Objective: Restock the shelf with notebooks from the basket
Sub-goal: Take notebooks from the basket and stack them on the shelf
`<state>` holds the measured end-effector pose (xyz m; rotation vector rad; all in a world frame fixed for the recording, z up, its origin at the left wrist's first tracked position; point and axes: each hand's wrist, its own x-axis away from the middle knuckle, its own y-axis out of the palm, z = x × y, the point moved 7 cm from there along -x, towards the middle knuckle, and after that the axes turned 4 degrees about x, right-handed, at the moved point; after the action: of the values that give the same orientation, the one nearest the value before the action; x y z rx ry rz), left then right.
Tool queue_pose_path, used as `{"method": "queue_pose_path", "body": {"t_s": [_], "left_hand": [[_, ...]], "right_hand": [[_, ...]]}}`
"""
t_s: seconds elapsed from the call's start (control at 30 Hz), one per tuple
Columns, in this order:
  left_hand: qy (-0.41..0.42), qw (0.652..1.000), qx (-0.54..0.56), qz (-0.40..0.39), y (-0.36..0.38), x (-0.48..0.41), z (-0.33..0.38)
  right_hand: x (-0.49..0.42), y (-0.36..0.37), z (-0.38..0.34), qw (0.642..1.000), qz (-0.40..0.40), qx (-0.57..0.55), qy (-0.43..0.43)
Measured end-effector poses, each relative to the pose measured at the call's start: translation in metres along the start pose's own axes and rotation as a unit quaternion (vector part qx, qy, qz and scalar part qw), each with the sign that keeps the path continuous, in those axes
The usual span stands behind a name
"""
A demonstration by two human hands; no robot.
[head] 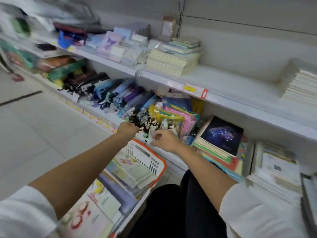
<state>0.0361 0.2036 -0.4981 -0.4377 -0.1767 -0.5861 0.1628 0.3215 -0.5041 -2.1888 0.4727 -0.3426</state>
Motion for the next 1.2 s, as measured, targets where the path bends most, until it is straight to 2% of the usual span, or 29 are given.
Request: {"method": "queue_pose_path", "body": {"t_s": [0.07, 0.13, 0.3, 0.43, 0.57, 0.67, 0.77, 0.97, 1.1, 1.2], "left_hand": [[-0.052, 0.999, 0.002, 0.003, -0.025, 0.001, -0.044], [-0.100, 0.995, 0.005, 0.003, -0.045, 0.005, -0.089], [-0.215, 0.976, 0.019, 0.044, -0.093, 0.031, -0.201], [-0.324, 0.939, 0.039, 0.112, -0.123, 0.057, -0.284], [-0.377, 0.924, 0.006, 0.060, -0.127, 0.081, -0.344], [-0.411, 0.911, -0.034, -0.002, -0.120, 0.100, -0.380], [-0.375, 0.925, -0.049, -0.039, -0.107, 0.100, -0.397], [-0.274, 0.961, 0.029, 0.007, -0.095, 0.093, -0.375], [-0.274, 0.954, 0.070, 0.099, -0.107, 0.097, -0.380], [-0.294, 0.937, 0.151, 0.113, -0.105, 0.091, -0.391]], "right_hand": [[0.000, 0.054, -0.009, 0.995, -0.095, 0.020, 0.001], [0.006, 0.095, -0.012, 0.989, -0.142, 0.028, -0.004], [0.015, 0.163, 0.000, 0.979, -0.203, 0.021, 0.028], [0.019, 0.198, -0.001, 0.970, -0.241, 0.029, 0.030], [0.024, 0.228, -0.007, 0.963, -0.264, 0.008, 0.046], [0.033, 0.253, -0.013, 0.948, -0.312, 0.071, 0.004], [0.041, 0.271, -0.017, 0.934, -0.340, 0.111, -0.015], [0.051, 0.290, -0.019, 0.929, -0.363, 0.066, 0.030], [0.056, 0.298, -0.021, 0.925, -0.374, 0.047, 0.045], [0.052, 0.298, -0.021, 0.930, -0.359, 0.013, 0.073]]}}
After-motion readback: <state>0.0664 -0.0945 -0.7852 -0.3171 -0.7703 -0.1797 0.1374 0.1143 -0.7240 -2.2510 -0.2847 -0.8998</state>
